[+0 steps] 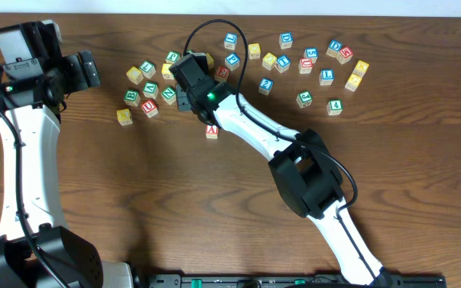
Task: Spell out AI2
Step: 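Move the right gripper to the red-lettered I block and grasp it, then place the I block to the right of the A block and release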
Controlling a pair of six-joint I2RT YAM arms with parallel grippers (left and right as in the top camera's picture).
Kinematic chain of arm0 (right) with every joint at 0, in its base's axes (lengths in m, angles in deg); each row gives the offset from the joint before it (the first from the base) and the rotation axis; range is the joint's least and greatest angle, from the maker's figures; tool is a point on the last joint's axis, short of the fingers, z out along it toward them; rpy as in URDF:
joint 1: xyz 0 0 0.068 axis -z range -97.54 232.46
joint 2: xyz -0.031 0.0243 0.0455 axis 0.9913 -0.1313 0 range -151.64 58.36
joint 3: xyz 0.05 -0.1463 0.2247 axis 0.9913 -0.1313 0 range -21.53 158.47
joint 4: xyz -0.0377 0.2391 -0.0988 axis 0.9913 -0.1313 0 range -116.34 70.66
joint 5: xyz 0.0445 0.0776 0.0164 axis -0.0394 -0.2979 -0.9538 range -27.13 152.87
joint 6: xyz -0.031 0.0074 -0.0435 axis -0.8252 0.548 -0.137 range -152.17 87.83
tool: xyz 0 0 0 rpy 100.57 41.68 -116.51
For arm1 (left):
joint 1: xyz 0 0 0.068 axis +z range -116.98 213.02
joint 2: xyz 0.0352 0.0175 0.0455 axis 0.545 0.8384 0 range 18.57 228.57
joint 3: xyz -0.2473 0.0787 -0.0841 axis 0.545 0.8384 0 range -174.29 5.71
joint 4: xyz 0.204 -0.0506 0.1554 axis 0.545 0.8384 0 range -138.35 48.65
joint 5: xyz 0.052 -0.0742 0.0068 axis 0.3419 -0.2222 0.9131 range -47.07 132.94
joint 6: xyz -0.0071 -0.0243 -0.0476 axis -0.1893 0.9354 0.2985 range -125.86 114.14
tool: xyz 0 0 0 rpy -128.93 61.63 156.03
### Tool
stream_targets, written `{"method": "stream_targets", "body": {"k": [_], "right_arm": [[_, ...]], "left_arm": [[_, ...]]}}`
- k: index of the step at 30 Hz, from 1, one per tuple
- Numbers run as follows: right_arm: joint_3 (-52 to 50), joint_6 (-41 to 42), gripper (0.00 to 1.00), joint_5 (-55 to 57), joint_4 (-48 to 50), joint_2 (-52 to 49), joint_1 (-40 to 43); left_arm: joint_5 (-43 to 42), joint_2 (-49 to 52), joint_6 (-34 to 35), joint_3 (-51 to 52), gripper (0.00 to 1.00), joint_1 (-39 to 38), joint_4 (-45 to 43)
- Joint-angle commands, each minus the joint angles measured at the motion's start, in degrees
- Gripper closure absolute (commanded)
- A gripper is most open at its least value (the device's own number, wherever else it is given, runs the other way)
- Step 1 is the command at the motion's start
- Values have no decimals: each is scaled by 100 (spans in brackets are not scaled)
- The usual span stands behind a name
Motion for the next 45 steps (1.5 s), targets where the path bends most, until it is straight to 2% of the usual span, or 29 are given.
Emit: {"method": "stream_targets", "body": {"k": [1,16,24,28,39,45], "right_arm": [[90,33,51,-92,116,-238,-20],[90,74,56,-87,315,-402,-52],[92,-7,71,-79,275,-400,-46],[107,-131,75,-22,181,-326,-35],[109,-234,78,125,-422,457,70],[109,-229,78,83,-1482,1137,282]], "left_arm": [[11,-35,-37,-131,1,-11,20],[11,-35,-37,-131,1,-11,20],[11,-35,-37,-131,1,-11,20],[11,-35,-37,-131,1,-11,20],[11,-35,-37,-131,1,-11,20],[11,-35,-37,-131,1,-11,20]]}}
